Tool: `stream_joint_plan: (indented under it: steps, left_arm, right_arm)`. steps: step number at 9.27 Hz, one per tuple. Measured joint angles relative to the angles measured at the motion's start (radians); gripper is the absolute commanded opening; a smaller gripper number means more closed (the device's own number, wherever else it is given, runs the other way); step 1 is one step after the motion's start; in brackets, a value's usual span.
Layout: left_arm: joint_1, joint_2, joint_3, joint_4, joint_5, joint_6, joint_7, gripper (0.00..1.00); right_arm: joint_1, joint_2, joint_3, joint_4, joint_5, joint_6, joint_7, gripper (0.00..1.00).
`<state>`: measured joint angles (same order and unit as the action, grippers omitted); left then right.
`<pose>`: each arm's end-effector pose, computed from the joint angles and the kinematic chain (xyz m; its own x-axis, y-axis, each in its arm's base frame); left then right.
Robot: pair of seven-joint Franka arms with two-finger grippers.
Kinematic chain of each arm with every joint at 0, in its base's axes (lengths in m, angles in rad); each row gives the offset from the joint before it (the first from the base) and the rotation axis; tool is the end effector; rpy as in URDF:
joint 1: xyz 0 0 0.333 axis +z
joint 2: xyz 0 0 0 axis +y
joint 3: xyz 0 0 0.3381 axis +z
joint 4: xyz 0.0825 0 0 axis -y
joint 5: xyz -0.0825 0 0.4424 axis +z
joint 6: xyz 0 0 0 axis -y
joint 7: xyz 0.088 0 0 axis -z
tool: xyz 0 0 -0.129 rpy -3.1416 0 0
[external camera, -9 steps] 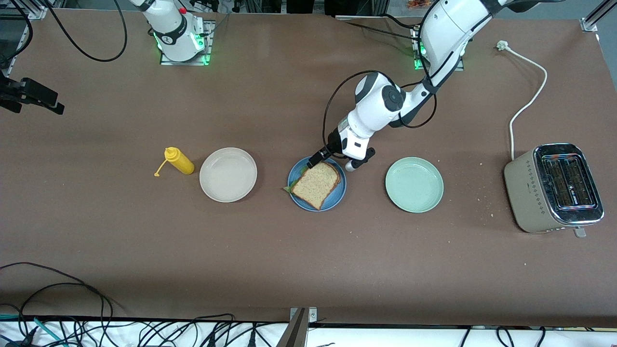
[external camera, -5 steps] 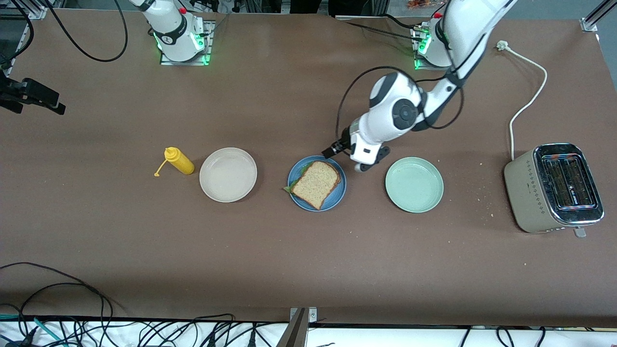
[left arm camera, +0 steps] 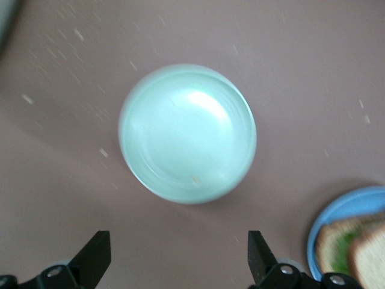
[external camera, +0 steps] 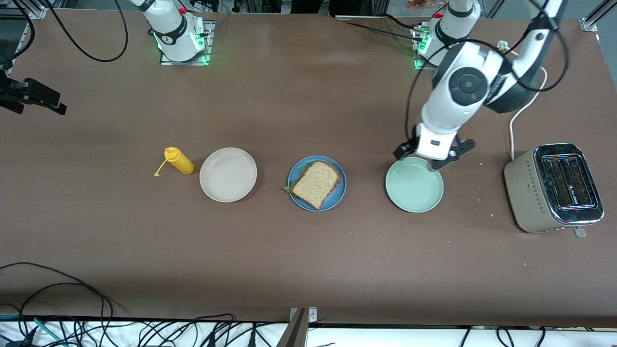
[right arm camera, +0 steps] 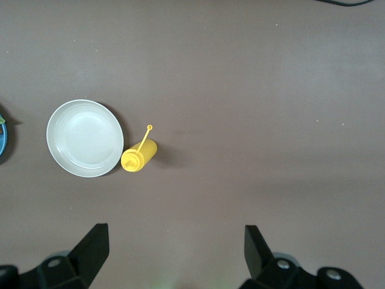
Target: Make sandwich in blue plate with both arms
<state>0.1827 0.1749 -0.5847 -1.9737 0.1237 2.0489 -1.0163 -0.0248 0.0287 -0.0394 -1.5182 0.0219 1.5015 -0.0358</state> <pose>0.5862 -0.2317 0.3594 0.8479 0.5294 -0.0279 0.5270 -0.8475 -0.0630 0.6135 -0.0361 0.6288 0.9986 -0.0269 -0.0446 -0.0279 -0.9994 -0.0224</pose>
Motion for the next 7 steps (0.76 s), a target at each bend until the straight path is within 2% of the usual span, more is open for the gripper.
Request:
stream_joint_plan:
  steps: [3, 7]
  left_arm:
    - [0.164, -0.063, 0.007, 0.065, 0.03, -0.094, 0.239, 1.0]
    - [0.298, -0.071, 0.008, 0.341, 0.01, -0.35, 0.5, 1.0]
  right_arm:
    - [0.001, 0.0, 0.0, 0.0, 0.0, 0.0, 0.0, 1.0]
    - [0.001, 0.001, 0.001, 0.0, 0.0, 0.0, 0.0, 1.0]
